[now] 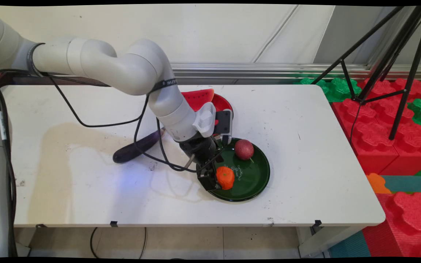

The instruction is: Pick up the mandarin from the green plate

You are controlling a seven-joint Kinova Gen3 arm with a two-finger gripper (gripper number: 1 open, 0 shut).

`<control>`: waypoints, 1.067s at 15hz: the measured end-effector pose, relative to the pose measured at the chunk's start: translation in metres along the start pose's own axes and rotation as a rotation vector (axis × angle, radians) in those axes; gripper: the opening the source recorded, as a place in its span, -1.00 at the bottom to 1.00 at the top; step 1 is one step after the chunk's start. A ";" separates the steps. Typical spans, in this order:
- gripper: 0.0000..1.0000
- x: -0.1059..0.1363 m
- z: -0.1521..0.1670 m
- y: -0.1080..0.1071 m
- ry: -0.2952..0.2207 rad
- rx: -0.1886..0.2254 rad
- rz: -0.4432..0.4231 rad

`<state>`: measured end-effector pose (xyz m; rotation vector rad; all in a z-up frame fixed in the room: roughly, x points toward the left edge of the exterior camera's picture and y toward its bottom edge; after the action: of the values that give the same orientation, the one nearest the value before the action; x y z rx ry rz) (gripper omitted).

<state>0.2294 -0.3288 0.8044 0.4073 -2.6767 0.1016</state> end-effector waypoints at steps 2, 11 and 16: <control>1.00 0.000 0.004 0.000 -0.005 -0.001 0.005; 1.00 0.002 0.015 -0.001 -0.014 0.001 0.026; -1.00 0.003 0.019 -0.002 -0.012 -0.002 0.033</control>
<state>0.2198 -0.3341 0.7888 0.3642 -2.6961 0.1059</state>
